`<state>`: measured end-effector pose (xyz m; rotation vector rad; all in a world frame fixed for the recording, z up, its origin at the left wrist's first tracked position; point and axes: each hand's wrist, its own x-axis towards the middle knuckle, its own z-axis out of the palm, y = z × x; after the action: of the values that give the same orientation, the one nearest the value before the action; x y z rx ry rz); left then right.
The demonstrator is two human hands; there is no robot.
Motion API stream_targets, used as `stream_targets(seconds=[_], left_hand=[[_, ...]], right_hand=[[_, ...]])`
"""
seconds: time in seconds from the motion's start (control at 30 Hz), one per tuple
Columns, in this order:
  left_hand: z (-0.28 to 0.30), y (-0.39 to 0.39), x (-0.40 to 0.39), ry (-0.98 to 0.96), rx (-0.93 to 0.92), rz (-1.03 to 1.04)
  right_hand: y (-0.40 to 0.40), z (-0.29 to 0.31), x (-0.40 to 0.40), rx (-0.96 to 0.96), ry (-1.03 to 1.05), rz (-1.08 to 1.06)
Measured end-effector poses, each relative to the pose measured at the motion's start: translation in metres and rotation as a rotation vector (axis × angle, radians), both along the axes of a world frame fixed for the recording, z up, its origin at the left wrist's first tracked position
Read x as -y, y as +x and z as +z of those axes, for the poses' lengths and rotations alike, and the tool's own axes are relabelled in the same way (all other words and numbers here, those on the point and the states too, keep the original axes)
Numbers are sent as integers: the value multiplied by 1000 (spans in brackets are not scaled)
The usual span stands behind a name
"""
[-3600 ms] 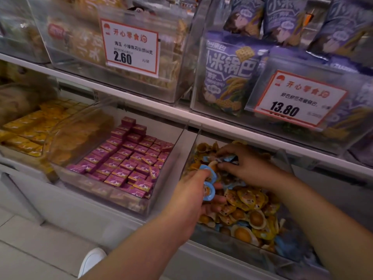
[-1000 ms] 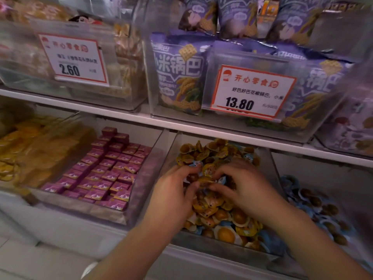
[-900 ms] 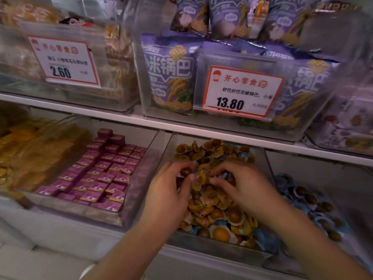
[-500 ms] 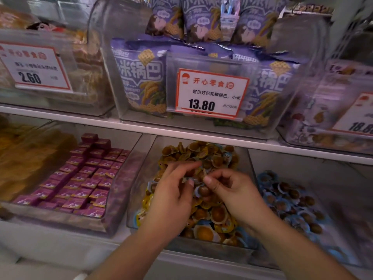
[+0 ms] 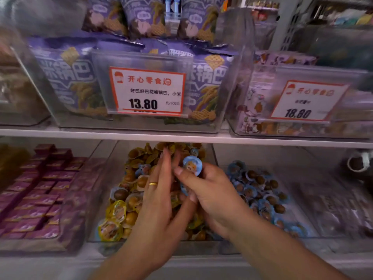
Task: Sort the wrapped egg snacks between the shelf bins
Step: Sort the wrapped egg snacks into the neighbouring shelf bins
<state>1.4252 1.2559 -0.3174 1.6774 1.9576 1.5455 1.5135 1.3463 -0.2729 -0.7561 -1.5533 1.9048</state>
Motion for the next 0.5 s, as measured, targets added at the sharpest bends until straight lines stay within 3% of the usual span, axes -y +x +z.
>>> stream_targets(seconds=[0.1,0.2,0.3,0.4,0.5], left_hand=[[-1,-4,1,40,92,-53],[-6,-18,-2,0,-78,21],[-14,-27,-6,-137,-228,55],[-20,-28,-10,-264,-352,19],[-23,-27,-14,-357,-453,-3]], right_hand=[[16,3,-17,-10,64,-61],[45,0,-46,-24,-25,-201],[74,-14,-81,85,7,-391],[86,-31,-112,240,-36,-378],[89,-39,-136,122,-213,-353]])
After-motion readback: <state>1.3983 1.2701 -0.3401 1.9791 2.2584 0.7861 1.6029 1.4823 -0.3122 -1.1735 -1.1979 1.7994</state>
